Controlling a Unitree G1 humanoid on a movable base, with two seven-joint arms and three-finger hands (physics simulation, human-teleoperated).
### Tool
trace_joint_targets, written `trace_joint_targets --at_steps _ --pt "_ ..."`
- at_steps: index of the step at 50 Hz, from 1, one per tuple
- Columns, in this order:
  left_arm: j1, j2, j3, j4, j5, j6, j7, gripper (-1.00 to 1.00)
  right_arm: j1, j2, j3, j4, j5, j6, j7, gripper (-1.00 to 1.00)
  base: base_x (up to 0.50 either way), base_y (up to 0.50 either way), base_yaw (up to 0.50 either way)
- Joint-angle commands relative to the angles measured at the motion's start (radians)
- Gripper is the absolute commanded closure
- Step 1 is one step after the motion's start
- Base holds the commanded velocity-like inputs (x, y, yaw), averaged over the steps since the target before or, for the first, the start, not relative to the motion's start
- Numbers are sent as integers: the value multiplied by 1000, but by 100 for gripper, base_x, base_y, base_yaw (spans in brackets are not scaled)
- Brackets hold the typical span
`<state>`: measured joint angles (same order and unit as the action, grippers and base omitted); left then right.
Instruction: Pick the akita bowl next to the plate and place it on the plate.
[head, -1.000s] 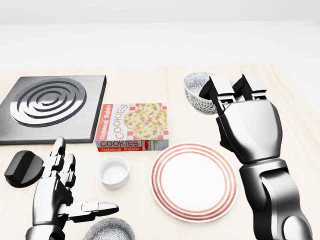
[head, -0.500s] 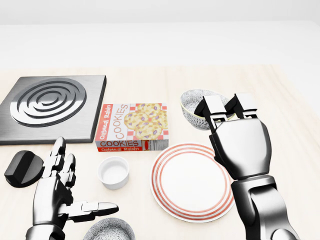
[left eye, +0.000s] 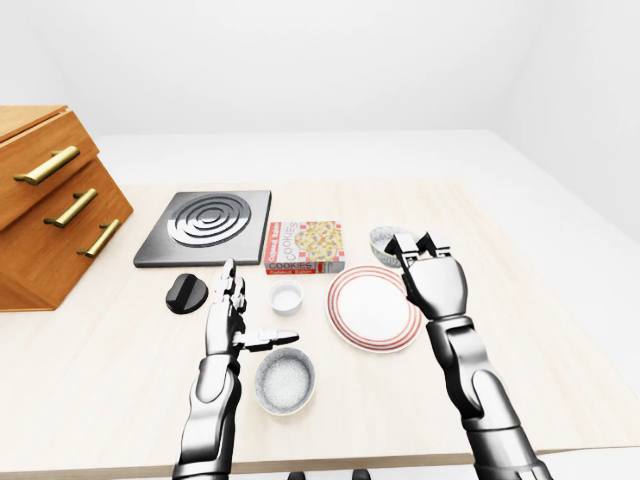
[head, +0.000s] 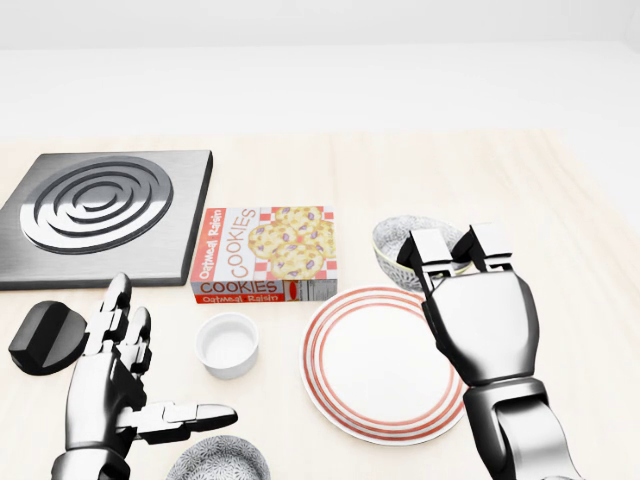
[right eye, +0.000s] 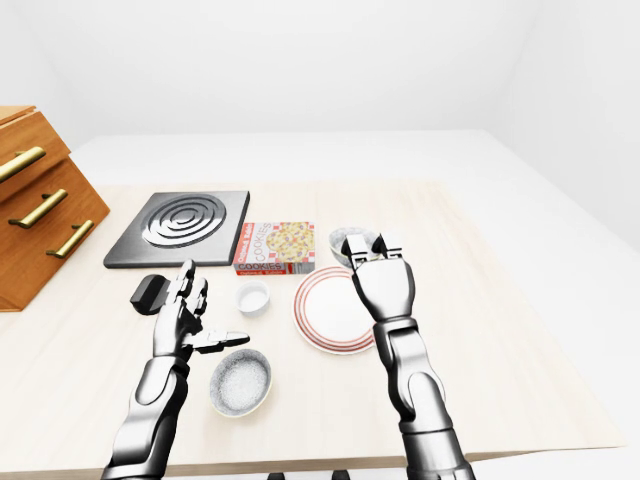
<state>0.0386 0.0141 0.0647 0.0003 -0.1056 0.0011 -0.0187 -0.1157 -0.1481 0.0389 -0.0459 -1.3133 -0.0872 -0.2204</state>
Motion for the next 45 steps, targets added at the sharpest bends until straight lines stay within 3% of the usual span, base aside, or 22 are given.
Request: trace_joint_targets --at_steps 1,3,6,9,10,12,20,22,24,25,27,28,29,31,32,33,38,40,45 --pt "-4 1 2 14 -1 -10 -2 -100 35 7 9 -12 59 0 -10 100 0 0 0" --pt "-4 1 2 22 0 -17 -3 -100 43 8 13 -16 52 0 -13 100 0 0 0" --pt "-1 1 -1 2 1 -1 0 -100 51 3 14 -14 48 0 -15 100 0 0 0" --pt "-2 1 1 18 1 -15 -2 -100 51 -1 10 -5 44 0 -22 100 0 0 0" --pt "3 -1 -4 -23 2 19 5 -100 60 -1 11 -10 39 0 -23 100 0 0 0" --pt "3 0 -2 -11 2 8 2 -100 66 0 13 -16 36 0 -20 100 0 0 0" --pt "5 -2 -3 -30 2 25 5 -100 117 13 33 -101 14 0 6 100 0 0 0" --pt "1 0 0 -3 1 2 -1 -100 113 12 31 -83 13 0 0 100 0 0 0" --pt "1 0 -1 -13 1 12 2 -100 107 10 30 -51 11 0 -15 100 0 0 0" --pt "-1 1 2 7 1 -6 -2 -100 100 6 31 -24 -6 0 -40 100 0 0 0" --pt "-1 0 1 -3 0 4 1 -100 99 1 35 11 -26 0 -65 100 0 0 0" --pt "-2 1 2 13 0 -10 -3 -100 101 -1 38 37 -32 0 -82 100 0 0 0" --pt "0 0 1 1 0 -1 0 -100 98 -4 41 56 -41 0 -96 100 0 0 0" --pt "-6 2 7 50 -2 -43 -9 -100 95 -7 46 81 -54 0 -119 100 0 0 0" --pt "-6 2 6 46 -2 -40 -7 -100 93 -11 50 90 -73 0 -138 100 0 0 0" --pt "-3 1 2 22 -1 -18 -2 -100 97 -10 54 98 -71 0 -143 100 0 0 0" --pt "-3 2 3 22 -3 -19 -3 -100 97 -6 62 115 -63 0 -154 100 0 0 0" --pt "0 1 0 5 -2 -6 0 -100 99 -5 62 119 -57 0 -153 100 0 0 0" --pt "-3 2 3 23 -2 -20 -3 -100 94 -8 61 133 -57 0 -163 100 0 0 0"
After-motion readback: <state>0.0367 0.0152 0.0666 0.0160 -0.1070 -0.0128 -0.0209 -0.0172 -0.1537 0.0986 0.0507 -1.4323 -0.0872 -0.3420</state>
